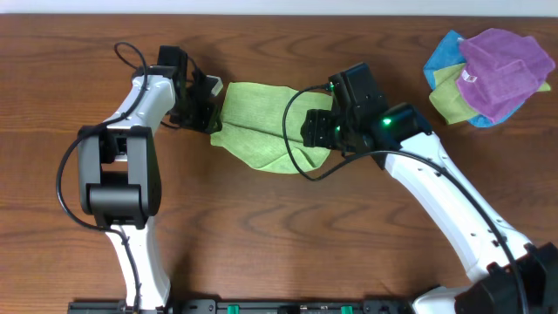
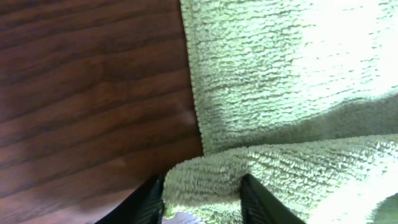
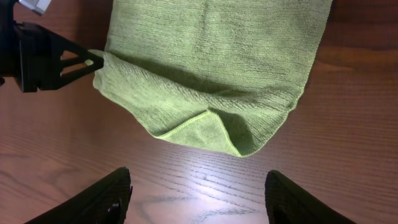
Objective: Fold the cloth
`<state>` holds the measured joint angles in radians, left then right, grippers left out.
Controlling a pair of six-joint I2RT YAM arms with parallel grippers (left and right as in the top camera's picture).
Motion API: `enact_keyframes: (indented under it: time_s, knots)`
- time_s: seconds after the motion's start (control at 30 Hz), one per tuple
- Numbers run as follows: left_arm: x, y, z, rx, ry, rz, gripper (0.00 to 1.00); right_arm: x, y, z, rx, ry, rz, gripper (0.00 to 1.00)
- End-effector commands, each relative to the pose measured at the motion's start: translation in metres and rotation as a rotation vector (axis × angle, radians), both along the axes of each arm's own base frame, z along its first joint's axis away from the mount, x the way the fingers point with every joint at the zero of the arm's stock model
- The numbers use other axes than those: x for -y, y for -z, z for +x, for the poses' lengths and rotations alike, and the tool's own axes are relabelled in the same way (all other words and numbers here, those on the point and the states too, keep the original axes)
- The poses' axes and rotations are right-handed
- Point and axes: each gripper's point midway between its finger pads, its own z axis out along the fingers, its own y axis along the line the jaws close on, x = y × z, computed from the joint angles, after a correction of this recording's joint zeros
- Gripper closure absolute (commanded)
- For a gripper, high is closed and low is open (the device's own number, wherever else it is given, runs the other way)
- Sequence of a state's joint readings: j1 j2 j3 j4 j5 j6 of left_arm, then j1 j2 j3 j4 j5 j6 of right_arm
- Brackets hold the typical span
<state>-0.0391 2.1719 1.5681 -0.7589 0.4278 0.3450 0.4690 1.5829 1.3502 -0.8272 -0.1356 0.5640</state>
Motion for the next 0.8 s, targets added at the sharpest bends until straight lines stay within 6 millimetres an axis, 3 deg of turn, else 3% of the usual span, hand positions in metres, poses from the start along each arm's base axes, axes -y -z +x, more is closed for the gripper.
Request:
enact_keyframes:
  time_s: [0.0, 0.1, 0.23, 0.3, 0.33, 0.43, 0.53, 0.6, 0.77]
  knots:
    - [0.003, 0.007, -0.005, -0.038, -0.012, -0.036, 0.62, -0.001, -0.003, -0.003, 0.014, -0.023, -0.004, 0.32]
    - [0.001, 0.008, -0.008, -0.052, -0.016, -0.024, 0.64, 0.001, -0.001, -0.004, 0.007, -0.018, -0.017, 0.35]
    - [-0.01, 0.011, -0.016, -0.097, -0.047, 0.037, 0.7, 0.023, 0.009, -0.008, 0.012, 0.032, -0.167, 0.36]
    - [-0.012, 0.011, -0.021, -0.123, -0.051, 0.05, 0.73, 0.019, 0.013, -0.014, 0.002, 0.022, -0.174, 0.36]
    - [-0.013, 0.009, -0.024, -0.14, -0.063, 0.056, 0.79, 0.017, 0.017, -0.017, -0.012, 0.034, -0.171, 0.35]
    - [-0.014, 0.001, -0.028, -0.183, -0.11, 0.062, 0.94, 0.023, 0.041, -0.029, -0.09, 0.177, -0.151, 0.32]
    - [-0.014, -0.01, -0.029, -0.221, -0.155, 0.06, 0.94, 0.035, 0.079, -0.045, -0.203, 0.362, -0.1, 0.26]
    - [-0.014, -0.016, -0.033, -0.256, -0.193, 0.061, 0.94, 0.032, 0.096, -0.051, -0.264, 0.424, -0.021, 0.25]
    - [-0.006, -0.025, -0.052, -0.36, -0.226, 0.024, 0.94, 0.013, 0.113, -0.04, -0.262, 0.511, 0.184, 0.27]
